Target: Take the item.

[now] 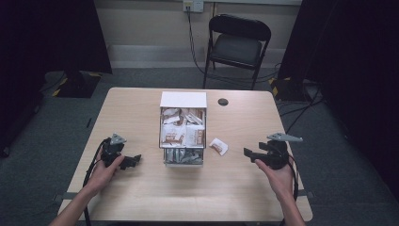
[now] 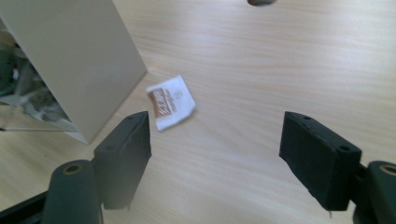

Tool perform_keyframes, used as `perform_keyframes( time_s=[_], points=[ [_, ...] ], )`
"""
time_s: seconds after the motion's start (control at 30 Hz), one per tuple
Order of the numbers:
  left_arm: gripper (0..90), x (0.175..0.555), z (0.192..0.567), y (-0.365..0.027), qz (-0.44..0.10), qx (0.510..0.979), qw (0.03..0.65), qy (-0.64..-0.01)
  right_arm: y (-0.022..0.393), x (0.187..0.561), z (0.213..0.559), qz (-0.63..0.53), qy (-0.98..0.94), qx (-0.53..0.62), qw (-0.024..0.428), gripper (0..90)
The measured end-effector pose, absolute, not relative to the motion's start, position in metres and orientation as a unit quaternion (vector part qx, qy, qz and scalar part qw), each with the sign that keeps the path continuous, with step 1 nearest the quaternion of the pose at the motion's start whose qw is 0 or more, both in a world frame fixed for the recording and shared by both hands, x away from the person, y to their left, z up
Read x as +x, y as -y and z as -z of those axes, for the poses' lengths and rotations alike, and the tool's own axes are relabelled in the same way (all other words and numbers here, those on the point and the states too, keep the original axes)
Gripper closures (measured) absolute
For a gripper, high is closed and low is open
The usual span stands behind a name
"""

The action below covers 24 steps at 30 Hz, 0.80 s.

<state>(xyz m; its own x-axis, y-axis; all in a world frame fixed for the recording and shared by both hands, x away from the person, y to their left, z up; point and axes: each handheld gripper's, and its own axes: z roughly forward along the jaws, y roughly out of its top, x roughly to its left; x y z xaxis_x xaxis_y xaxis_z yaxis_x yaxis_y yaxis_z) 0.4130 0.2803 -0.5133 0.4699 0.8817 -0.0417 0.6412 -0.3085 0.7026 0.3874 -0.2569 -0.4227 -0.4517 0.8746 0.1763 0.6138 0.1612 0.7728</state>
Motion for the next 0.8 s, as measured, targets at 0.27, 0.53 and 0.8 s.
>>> perform_keyframes(
  time_s=[0.27, 0.53, 0.8],
  points=[
    [0.0, 0.413, 0.513, -0.280, -0.179, 0.789, 0.336, -0.483, 0.278, 0.376, 0.448, -0.374, -0.740, 0.537, 0.155, 21.0],
    [0.0, 0.413, 0.513, -0.280, -0.179, 0.789, 0.336, -0.483, 0.292, 0.382, 0.470, -0.324, -0.730, 0.581, 0.159, 20.0],
    [0.0, 0.413, 0.513, -0.280, -0.179, 0.789, 0.336, -0.483, 0.294, 0.387, 0.486, -0.261, -0.729, 0.605, 0.184, 18.5]
  ],
)
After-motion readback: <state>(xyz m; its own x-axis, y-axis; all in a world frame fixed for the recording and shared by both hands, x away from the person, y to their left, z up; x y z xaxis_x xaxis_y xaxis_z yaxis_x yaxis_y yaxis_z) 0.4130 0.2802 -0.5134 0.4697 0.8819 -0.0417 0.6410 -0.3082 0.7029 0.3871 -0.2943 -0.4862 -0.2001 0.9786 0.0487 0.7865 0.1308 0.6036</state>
